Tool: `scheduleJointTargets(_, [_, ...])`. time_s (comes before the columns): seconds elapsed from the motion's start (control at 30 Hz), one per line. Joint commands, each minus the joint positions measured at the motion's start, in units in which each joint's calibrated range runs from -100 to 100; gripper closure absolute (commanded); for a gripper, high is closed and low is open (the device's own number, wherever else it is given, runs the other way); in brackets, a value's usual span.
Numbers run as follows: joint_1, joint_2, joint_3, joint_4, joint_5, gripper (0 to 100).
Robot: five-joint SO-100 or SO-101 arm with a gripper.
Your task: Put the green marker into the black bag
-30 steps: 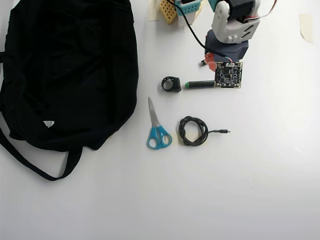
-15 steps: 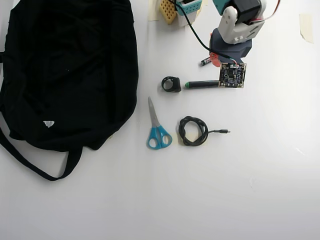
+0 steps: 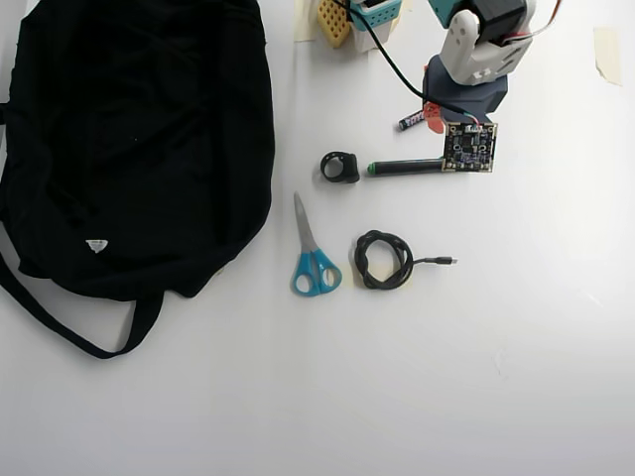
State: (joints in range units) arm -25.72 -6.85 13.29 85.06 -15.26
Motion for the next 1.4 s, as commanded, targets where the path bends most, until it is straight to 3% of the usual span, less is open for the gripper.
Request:
scheduleJointTargets(0.0, [-0.2,-0.4,0.3,-0.8,0.0,98])
scheduleJointTargets(0.53, [1.0,-0.4,1.1,-0.8,1.8,97])
scheduleJointTargets(0.93, [4.9,-0.3,1.2,-0.4,15.2,98])
scheduleJointTargets(1.27, [6.1,-0.4,3.2,-0.8,32.9,98])
scheduleJointTargets(1.37, [6.1,-0.4,2.5,-0.8,36.0,98])
